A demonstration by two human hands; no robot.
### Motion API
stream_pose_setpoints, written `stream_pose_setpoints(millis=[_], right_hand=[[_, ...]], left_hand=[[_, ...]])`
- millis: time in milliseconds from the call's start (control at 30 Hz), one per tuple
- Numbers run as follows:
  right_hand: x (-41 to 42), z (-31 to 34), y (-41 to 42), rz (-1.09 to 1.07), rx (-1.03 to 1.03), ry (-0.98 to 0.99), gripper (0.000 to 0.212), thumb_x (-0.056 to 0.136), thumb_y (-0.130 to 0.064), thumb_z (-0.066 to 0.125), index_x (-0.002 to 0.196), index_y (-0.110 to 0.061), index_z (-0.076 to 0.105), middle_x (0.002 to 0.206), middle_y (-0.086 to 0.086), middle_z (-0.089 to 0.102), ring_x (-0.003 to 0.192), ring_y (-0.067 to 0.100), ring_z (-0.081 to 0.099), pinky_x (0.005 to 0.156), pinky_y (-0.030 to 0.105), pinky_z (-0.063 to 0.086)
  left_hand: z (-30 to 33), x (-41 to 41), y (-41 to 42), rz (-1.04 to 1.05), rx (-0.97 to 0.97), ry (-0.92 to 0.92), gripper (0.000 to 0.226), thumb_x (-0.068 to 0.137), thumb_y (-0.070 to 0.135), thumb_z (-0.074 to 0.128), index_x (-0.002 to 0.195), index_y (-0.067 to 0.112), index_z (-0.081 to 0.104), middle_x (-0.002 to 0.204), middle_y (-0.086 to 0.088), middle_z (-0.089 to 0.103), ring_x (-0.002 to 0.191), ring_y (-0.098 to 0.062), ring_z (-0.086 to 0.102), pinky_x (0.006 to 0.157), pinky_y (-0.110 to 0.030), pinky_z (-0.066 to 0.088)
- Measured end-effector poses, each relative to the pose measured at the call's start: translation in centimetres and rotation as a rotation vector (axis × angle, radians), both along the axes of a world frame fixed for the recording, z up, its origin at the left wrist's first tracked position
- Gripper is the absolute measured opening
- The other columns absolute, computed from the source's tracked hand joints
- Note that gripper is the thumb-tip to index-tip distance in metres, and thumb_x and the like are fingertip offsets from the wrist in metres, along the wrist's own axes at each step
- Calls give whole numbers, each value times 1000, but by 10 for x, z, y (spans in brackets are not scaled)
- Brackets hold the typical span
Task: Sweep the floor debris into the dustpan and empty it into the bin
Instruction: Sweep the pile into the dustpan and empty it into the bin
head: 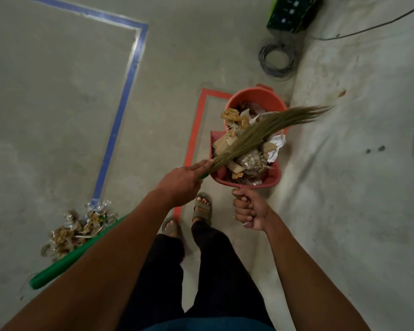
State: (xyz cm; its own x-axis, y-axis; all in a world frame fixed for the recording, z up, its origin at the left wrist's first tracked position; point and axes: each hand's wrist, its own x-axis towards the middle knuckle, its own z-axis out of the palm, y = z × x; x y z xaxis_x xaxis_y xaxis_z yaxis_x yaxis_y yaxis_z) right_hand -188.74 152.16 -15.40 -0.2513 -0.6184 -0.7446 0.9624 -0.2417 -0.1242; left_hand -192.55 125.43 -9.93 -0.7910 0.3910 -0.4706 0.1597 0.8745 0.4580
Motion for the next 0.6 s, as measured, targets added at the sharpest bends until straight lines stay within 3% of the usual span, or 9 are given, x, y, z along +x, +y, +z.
stream_pose_setpoints(millis=[67, 167, 267, 600], right_hand=[[-19, -12, 10, -24, 16, -11, 55, 86, -21, 69, 70, -25, 17, 41, -7, 19, 28, 8, 15, 42, 21, -3], [-45, -30, 22, -79, 60, -40, 52, 89, -21, 65, 70, -26, 17, 40, -7, 18, 28, 8, 15, 33, 16, 9], [-67, -51, 33, -69, 116, -45, 54, 89, -25, 65, 74, -27, 13, 43, -7, 15, 30, 9, 14, 46, 20, -4], [-147, -139, 39, -231, 121, -120, 42, 96, -24, 55, 74, -26, 20, 44, -9, 17, 32, 7, 9, 38, 20, 6]], left_hand=[[-12, -23, 13, -17, -14, -11, 71, 104, 26, 45, 163, 44, 10, 168, 13, 24, 121, -34, 62, 94, -46, 56], [-30, -55, 31, -39, -24, -21, 70, 104, 26, 46, 163, 43, 12, 168, 15, 24, 122, -33, 61, 98, -44, 54], [-52, -85, 44, -60, -23, -42, 71, 102, 27, 46, 163, 43, 13, 168, 16, 23, 126, -33, 59, 101, -44, 53], [-161, -177, 60, -171, 17, -57, 69, 100, 33, 37, 162, 45, 9, 168, 18, 22, 119, -34, 63, 90, -49, 58]])
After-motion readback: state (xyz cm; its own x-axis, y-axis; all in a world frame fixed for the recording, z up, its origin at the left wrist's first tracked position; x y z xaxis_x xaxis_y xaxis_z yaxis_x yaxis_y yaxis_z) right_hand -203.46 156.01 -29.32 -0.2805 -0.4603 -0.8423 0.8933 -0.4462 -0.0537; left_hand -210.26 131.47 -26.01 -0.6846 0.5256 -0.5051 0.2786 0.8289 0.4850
